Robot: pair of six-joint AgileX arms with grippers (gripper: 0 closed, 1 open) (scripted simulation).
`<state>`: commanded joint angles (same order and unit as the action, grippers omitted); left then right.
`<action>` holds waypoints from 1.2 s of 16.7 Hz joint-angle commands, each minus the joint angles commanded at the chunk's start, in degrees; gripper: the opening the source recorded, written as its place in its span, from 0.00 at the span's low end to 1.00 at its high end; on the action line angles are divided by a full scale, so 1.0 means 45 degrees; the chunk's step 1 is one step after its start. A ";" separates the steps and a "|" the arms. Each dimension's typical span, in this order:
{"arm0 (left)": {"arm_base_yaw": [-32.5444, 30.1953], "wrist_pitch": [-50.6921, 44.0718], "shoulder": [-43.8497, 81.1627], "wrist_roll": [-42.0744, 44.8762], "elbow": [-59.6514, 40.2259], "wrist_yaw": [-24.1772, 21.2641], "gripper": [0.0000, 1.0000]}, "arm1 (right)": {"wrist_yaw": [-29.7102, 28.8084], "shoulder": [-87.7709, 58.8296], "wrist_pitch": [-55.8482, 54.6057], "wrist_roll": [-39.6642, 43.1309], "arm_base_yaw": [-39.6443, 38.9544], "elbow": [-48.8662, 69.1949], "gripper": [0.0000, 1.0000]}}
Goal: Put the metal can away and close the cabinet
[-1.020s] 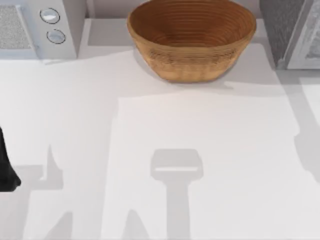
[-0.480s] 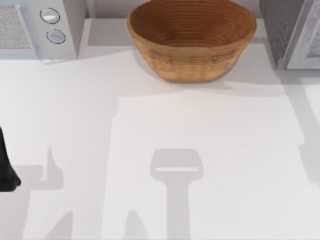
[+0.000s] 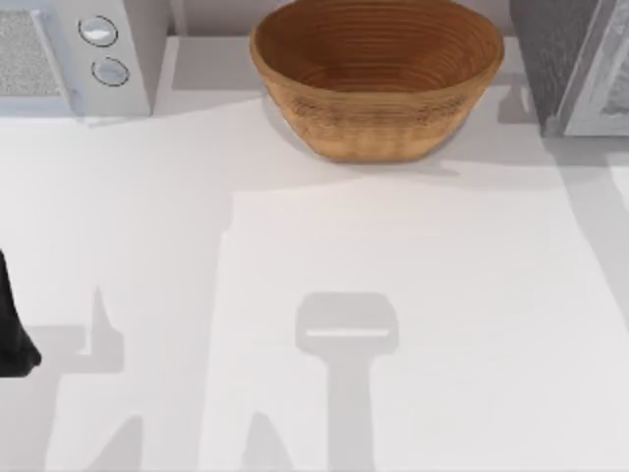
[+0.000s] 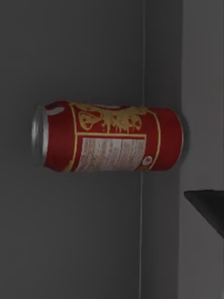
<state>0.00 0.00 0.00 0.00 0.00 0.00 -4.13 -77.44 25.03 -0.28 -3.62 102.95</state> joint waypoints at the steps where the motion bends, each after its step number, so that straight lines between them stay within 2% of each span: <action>1: 0.0000 0.0000 0.0000 0.0000 0.0000 0.0000 1.00 | 0.0071 0.1116 -0.0370 0.0014 0.0049 -0.1480 1.00; 12: 0.0000 0.0000 0.0000 0.0000 0.0000 0.0000 1.00 | 0.0714 1.2772 -0.4245 0.0059 0.0564 -1.7225 1.00; 16: 0.0000 0.0000 0.0000 0.0000 0.0000 0.0000 1.00 | 0.0846 1.5685 -0.5148 0.0052 0.0712 -2.1031 1.00; 20: 0.0000 0.0000 0.0000 0.0000 0.0000 0.0000 1.00 | 0.0914 1.7122 -0.5542 0.0061 0.0799 -2.2773 1.00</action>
<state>0.00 0.00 0.00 0.00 0.00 0.00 -0.02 -0.40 0.09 -0.01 -0.03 0.47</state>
